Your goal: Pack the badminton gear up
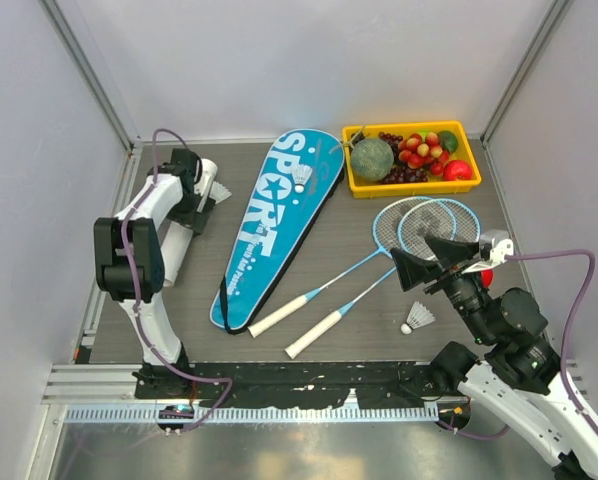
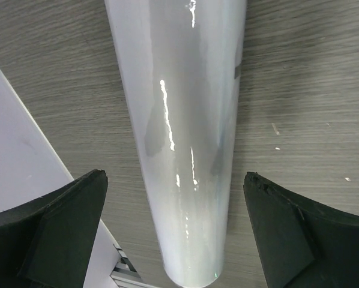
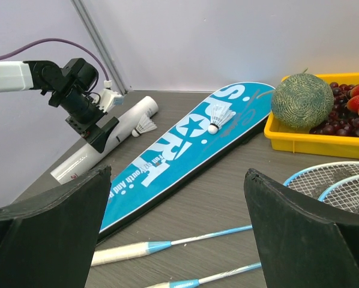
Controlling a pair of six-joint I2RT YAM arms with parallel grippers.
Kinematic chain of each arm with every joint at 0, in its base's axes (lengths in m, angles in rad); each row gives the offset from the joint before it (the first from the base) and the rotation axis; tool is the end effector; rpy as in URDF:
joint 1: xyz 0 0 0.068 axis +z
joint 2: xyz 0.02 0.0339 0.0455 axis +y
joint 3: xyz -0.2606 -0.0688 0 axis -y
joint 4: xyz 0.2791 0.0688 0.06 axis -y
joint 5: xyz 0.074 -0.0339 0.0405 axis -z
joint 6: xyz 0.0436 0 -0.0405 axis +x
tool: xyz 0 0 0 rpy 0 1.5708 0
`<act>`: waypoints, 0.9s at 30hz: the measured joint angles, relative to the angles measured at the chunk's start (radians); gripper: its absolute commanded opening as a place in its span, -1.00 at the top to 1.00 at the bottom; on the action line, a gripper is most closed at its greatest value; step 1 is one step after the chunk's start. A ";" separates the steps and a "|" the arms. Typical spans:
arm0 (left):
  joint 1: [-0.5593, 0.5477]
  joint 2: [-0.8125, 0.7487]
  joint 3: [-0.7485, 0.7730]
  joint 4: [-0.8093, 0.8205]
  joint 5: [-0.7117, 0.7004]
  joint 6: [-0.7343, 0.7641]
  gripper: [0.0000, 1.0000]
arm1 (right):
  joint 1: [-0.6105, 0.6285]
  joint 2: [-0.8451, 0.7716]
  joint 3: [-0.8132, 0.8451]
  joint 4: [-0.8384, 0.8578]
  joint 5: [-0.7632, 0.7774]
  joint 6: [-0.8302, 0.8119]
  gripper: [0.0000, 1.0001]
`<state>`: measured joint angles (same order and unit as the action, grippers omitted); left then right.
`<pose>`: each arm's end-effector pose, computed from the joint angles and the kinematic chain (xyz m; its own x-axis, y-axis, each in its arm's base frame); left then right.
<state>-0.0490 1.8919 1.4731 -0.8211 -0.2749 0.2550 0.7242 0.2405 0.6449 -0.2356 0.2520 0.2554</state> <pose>0.4194 -0.0087 0.1924 -0.9244 0.2884 -0.2496 0.1987 0.9227 0.3304 0.0929 0.0677 0.3601 0.0062 0.3321 -0.9432 -0.4745 0.8313 0.2896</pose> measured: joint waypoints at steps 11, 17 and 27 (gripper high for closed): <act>0.028 0.098 0.049 -0.029 0.008 -0.002 -0.67 | 0.000 0.000 -0.017 0.005 0.015 -0.019 -0.91; 0.028 0.102 0.064 -0.060 0.044 -0.019 -0.62 | 0.000 -0.005 -0.017 0.008 0.023 -0.018 -0.91; 0.030 0.101 0.003 -0.076 0.074 -0.065 -0.74 | 0.000 -0.047 -0.017 0.008 0.035 -0.018 -0.91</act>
<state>-0.0193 1.9934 1.4761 -0.8974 -0.2012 0.1898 0.7242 0.1936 0.6281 -0.2279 0.2871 0.2379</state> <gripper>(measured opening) 0.902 0.955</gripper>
